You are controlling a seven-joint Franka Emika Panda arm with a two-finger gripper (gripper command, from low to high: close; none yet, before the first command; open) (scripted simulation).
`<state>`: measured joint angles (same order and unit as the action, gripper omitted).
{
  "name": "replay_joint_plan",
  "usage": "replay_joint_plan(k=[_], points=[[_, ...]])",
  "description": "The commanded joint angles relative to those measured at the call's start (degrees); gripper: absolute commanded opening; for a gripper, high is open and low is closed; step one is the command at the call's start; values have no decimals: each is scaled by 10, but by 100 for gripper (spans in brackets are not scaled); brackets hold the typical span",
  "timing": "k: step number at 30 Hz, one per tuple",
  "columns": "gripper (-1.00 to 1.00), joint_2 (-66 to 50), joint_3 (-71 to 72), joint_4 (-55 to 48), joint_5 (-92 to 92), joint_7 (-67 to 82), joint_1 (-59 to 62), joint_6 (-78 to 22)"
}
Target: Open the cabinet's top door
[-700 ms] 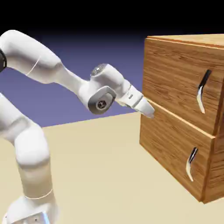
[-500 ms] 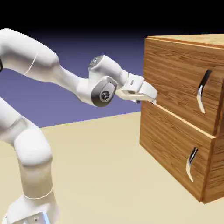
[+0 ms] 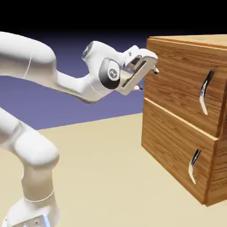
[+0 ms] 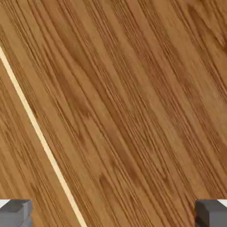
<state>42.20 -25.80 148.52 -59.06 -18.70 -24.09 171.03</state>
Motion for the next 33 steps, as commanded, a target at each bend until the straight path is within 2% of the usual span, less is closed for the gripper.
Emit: replay_joint_plan(k=[1, 33], points=[[100, 4, -11, -5, -25, 10, -10, -1], [100, 133, -359, -174, -822, 331, -326, -41]])
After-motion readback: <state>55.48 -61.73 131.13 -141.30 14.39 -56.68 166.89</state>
